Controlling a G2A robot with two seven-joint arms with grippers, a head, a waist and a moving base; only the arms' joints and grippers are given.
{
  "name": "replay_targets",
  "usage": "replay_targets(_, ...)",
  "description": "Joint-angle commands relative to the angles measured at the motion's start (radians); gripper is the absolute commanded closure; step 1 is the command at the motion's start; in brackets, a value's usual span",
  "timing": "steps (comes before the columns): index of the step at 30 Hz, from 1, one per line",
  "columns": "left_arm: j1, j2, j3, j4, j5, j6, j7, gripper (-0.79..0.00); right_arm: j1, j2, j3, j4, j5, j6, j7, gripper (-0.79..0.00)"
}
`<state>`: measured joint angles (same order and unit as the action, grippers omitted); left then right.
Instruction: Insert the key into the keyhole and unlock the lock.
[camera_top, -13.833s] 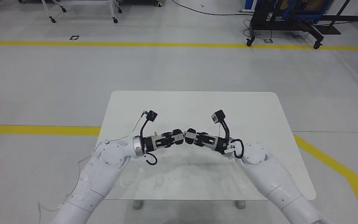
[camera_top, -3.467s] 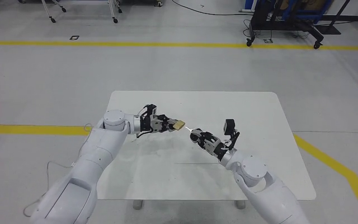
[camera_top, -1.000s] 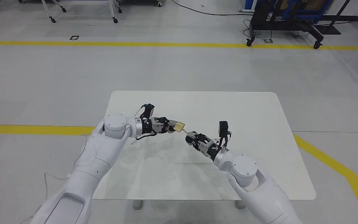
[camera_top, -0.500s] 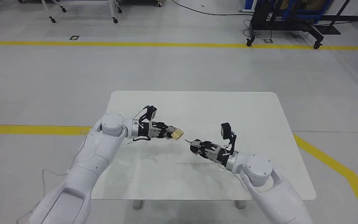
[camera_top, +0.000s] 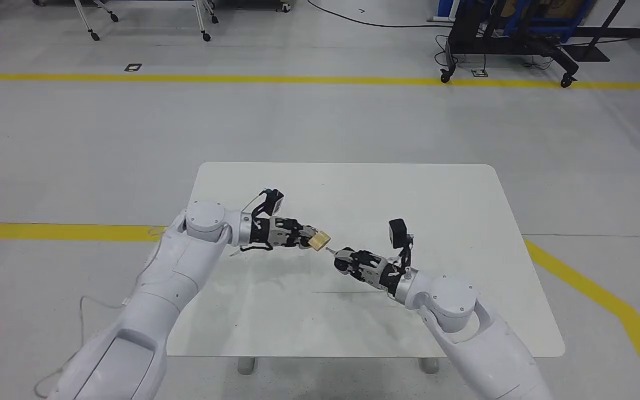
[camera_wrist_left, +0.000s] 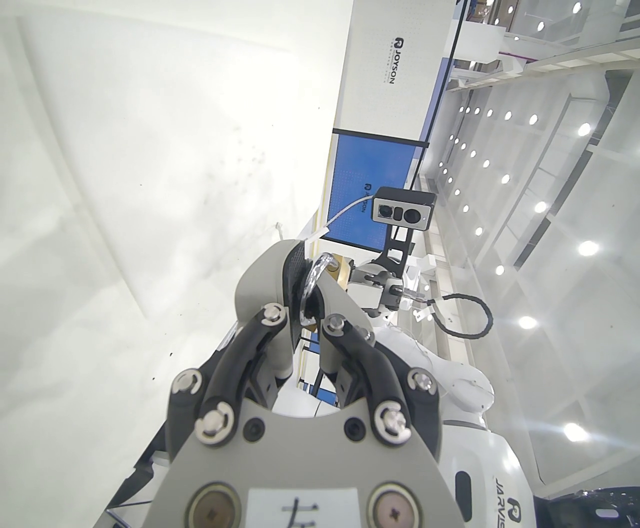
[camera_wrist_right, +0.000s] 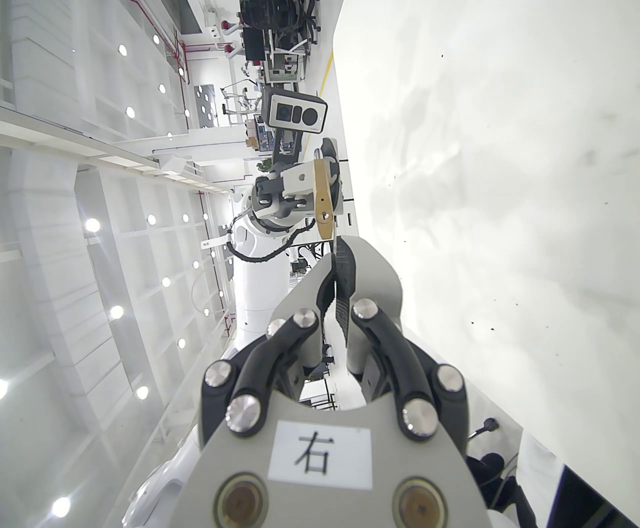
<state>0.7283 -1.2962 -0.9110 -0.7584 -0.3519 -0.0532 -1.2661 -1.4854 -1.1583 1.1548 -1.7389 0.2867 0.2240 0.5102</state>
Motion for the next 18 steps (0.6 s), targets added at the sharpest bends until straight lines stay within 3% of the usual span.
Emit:
replay_targets(1, -0.001, -0.001, 0.002, 0.002, 0.0, 0.002, 0.002, 0.0, -0.001, 0.0, -0.001, 0.0, 0.0, -0.003, 0.001, 0.0)
replay_targets(18, -0.015, -0.01, 0.017, 0.021, 0.004, 0.005, -0.005, 0.0, 0.018, -0.007, -0.009, 0.02, 0.022, -0.015, -0.034, 0.0)
